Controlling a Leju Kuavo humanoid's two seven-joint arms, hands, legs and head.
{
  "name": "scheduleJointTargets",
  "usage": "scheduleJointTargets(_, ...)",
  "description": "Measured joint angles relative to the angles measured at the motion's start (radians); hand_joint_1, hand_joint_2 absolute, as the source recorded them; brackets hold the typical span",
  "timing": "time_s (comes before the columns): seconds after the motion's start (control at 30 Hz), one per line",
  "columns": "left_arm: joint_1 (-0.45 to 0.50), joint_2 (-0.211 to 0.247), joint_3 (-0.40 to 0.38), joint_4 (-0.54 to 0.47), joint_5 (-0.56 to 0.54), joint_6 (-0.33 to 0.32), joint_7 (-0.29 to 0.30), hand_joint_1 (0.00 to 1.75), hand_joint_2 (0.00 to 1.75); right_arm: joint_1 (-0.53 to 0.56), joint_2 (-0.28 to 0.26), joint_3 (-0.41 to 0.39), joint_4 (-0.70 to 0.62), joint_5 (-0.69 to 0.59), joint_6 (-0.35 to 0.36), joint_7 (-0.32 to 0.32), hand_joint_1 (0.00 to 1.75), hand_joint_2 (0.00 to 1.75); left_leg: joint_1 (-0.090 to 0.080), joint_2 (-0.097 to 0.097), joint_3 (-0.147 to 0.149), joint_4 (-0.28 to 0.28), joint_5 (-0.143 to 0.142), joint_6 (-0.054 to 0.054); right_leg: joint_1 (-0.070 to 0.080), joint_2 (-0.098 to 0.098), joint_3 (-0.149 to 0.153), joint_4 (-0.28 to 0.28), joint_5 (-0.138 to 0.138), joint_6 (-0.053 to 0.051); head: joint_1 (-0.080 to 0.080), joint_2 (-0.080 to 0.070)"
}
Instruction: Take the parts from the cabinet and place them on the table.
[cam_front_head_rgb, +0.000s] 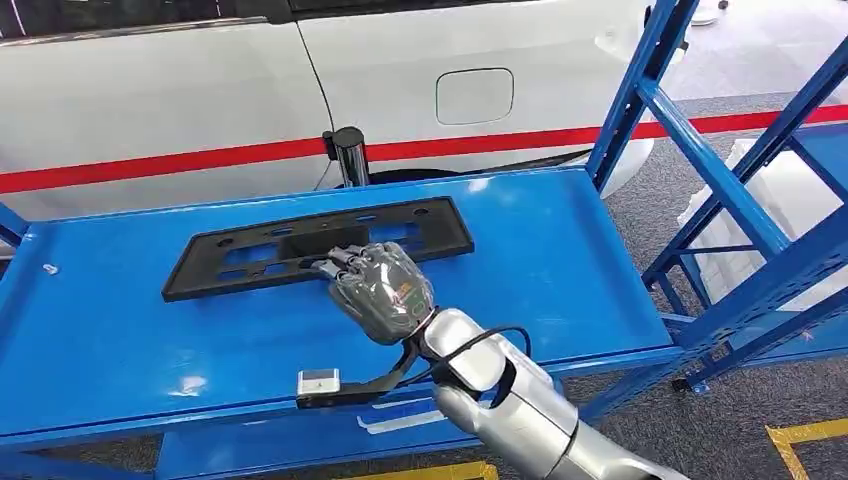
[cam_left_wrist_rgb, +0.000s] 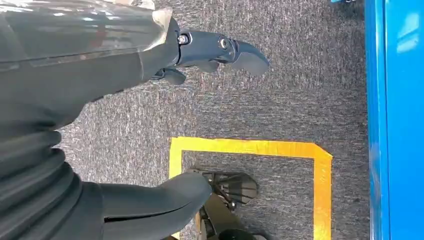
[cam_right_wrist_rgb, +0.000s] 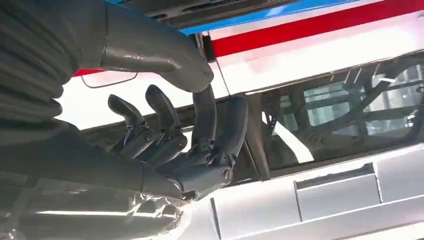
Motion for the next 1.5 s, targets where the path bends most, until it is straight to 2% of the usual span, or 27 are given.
scheduleJointTargets(0.07,0.000,-0.001,0.000,0.000,0.000,0.000,-0.002,0.00,1.75,0.004,0.000,0.000,-0.005,-0.001,0.015,0.000,1.75,1.75,0.000,0.000,-0.001,0.000,0.000,0.000,0.000,0.000,0.000,0.000,0.000,0.000,0.000,0.000)
scheduleJointTargets(0.1,-0.001,-0.002,0.000,0.000,0.000,0.000,-0.002,0.00,1.75,0.005,0.000,0.000,-0.005,-0.002,0.020,0.000,0.00,1.75,0.000,0.000,-0.001,0.000,0.000,0.000,0.000,0.000,0.000,0.000,0.000,0.000,0.000,0.000)
scheduleJointTargets(0.3,-0.001,-0.012,0.000,0.000,-0.005,0.023,-0.002,0.00,1.75,0.005,0.001,0.000,0.002,-0.015,0.035,0.000,0.00,1.75,0.000,0.000,-0.001,0.000,0.000,0.000,0.000,0.000,0.000,0.000,0.000,0.000,0.000,0.000)
scheduleJointTargets(1.07,-0.005,-0.025,0.000,0.000,-0.006,0.039,0.019,0.00,1.75,-0.016,0.014,0.004,0.097,-0.034,0.042,0.000,0.00,1.75,0.000,0.000,-0.001,0.000,0.000,0.000,0.000,0.000,0.000,0.000,0.000,0.000,0.000,0.000)
scheduleJointTargets(1.1,-0.007,-0.026,0.000,0.000,-0.009,0.039,0.022,0.00,0.00,-0.024,0.022,0.006,0.114,-0.035,0.049,0.001,0.00,1.75,0.000,0.000,-0.001,0.000,0.000,0.000,0.000,0.000,0.000,0.000,0.000,0.000,0.000,0.000)
scheduleJointTargets(1.43,-0.021,-0.033,-0.001,0.000,-0.021,0.047,0.043,0.00,0.00,-0.118,0.113,0.026,0.345,-0.033,0.070,0.048,0.00,1.75,0.000,0.000,0.000,0.000,0.000,0.000,0.000,0.000,0.000,0.000,0.000,0.000,0.000,0.000)
scheduleJointTargets(1.5,-0.023,-0.037,-0.001,0.000,-0.021,0.066,0.043,0.00,0.00,-0.141,0.126,0.027,0.390,-0.028,0.069,0.059,0.00,1.75,0.000,0.000,0.000,0.000,0.000,0.000,0.000,0.000,0.000,0.000,0.000,0.000,0.000,0.000)
